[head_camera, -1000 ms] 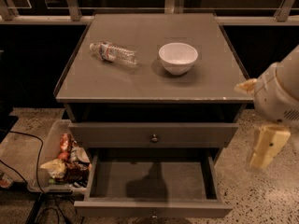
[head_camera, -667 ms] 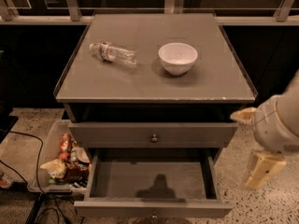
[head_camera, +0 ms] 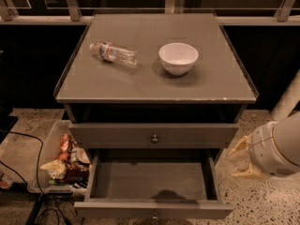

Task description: Close middle drawer

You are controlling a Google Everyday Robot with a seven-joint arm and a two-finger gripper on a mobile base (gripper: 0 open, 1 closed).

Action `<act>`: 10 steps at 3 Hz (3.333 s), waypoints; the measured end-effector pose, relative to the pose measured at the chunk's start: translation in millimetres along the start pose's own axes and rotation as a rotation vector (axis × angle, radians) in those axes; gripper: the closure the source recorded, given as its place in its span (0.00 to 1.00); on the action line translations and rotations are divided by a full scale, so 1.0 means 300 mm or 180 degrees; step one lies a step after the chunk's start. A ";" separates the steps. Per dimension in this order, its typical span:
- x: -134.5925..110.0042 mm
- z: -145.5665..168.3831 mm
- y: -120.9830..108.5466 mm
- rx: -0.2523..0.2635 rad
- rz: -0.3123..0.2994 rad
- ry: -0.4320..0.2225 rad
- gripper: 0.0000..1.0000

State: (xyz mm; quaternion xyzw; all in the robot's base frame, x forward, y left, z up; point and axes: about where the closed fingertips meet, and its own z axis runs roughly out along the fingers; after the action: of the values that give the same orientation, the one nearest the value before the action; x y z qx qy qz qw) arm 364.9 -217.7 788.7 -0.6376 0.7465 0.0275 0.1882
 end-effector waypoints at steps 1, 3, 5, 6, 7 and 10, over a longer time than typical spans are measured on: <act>0.000 -0.001 0.000 -0.0002 -0.0001 0.0001 0.85; 0.046 0.276 0.061 -0.0226 0.0185 -0.0153 1.00; 0.126 0.602 0.152 -0.0035 0.0273 -0.0394 1.00; 0.127 0.607 0.122 0.0077 0.0285 -0.0397 1.00; 0.126 0.606 0.123 0.0072 0.0283 -0.0397 1.00; 0.159 0.977 0.258 -0.0285 0.0183 -0.0397 1.00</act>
Offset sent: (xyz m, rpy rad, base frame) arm 0.0086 0.0116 -0.0645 0.0345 0.0897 -0.0265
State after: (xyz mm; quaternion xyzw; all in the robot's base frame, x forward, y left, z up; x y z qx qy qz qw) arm 357.1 -165.8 486.4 -0.6207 0.7494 0.1059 0.2048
